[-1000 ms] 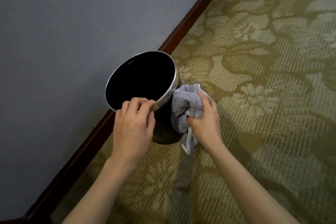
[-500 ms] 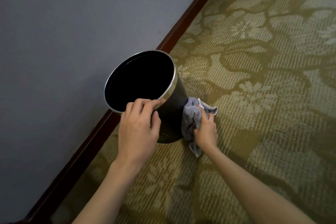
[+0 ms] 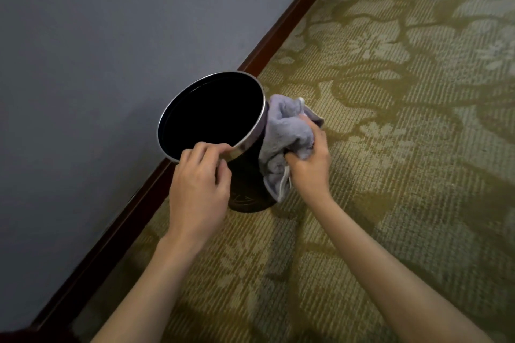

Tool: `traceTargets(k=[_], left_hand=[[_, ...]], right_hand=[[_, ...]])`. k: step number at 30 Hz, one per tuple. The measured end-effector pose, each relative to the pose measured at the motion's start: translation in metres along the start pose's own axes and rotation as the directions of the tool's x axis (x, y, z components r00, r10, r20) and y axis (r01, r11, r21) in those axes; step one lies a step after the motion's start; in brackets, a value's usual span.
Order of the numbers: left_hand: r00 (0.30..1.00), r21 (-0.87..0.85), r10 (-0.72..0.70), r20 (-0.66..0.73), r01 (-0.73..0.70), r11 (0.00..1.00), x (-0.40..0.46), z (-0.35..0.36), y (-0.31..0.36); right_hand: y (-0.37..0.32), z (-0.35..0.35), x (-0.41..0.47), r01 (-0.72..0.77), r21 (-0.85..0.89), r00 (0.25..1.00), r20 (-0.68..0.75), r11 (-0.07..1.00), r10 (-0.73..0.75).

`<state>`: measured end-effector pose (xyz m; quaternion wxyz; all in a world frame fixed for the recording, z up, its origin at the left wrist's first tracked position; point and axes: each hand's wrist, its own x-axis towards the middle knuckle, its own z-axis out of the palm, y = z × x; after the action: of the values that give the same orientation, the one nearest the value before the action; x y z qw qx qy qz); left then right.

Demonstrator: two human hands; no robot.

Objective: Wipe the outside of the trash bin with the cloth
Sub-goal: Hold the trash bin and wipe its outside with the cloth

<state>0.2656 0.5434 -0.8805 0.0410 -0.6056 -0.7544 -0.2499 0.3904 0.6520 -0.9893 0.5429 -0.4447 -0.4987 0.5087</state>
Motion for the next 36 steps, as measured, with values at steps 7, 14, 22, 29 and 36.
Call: traceTargets(k=[7, 14, 22, 29, 36], left_hand=[[0.999, -0.076, -0.041, -0.001, 0.041, 0.996, -0.007, 0.0, 0.002], [1.0, -0.099, -0.014, 0.017, 0.016, 0.995, -0.006, 0.004, 0.01], [0.999, -0.157, -0.034, 0.013, 0.035, 0.987, -0.015, -0.003, 0.004], [0.995, -0.179, -0.094, -0.015, 0.09, 0.98, -0.016, -0.001, -0.001], [0.996, -0.156, -0.091, -0.008, 0.089, 0.984, -0.021, -0.005, -0.006]], right_hand=[[0.062, 0.001, 0.0, -0.348, -0.175, 0.937, -0.087, 0.921, 0.338], [0.072, 0.037, -0.094, -0.43, -0.004, 0.901, -0.072, 0.903, 0.428], [0.062, 0.047, -0.107, -0.474, 0.191, 0.872, -0.038, 0.86, 0.489], [0.054, 0.011, -0.037, -0.4, 0.052, 0.91, -0.097, 0.915, 0.403], [0.054, -0.001, -0.006, -0.371, -0.04, 0.927, -0.083, 0.928, 0.367]])
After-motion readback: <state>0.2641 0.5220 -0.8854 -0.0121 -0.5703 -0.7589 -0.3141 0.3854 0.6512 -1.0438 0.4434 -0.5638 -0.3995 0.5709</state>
